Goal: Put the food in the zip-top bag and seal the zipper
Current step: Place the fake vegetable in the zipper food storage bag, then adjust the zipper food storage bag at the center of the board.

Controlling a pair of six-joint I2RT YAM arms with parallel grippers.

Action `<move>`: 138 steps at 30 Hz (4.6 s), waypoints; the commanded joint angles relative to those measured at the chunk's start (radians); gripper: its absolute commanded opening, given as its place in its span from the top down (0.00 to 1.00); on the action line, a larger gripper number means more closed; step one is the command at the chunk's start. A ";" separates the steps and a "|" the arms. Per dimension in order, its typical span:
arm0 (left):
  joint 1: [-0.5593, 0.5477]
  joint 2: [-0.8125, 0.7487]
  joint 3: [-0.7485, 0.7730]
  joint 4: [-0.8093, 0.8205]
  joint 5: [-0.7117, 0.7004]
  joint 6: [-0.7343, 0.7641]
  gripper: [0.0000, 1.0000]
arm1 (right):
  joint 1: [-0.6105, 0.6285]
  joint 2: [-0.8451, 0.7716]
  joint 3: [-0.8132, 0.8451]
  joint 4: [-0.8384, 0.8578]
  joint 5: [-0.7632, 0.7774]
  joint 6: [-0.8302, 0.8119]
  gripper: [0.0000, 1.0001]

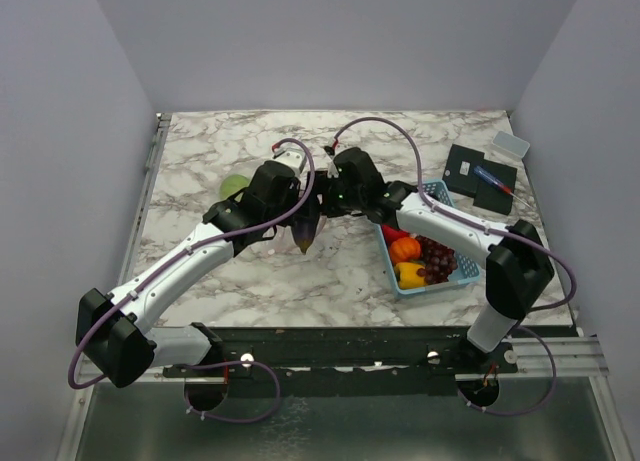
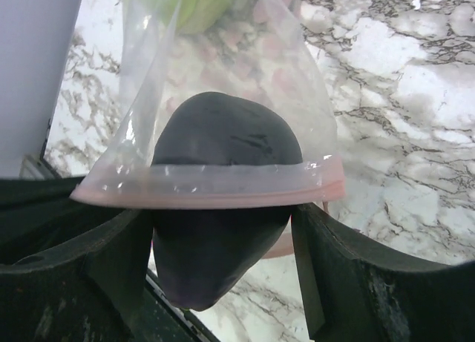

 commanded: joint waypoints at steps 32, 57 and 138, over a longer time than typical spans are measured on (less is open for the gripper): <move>-0.003 0.012 -0.008 0.010 0.018 -0.001 1.00 | 0.007 -0.005 0.013 -0.011 0.095 0.164 0.03; -0.003 0.020 -0.006 0.005 0.012 0.000 1.00 | 0.011 -0.104 -0.311 0.195 0.052 0.394 0.23; 0.105 -0.054 0.059 -0.168 0.185 -0.100 1.00 | -0.031 -0.219 0.078 -0.235 0.104 0.022 0.99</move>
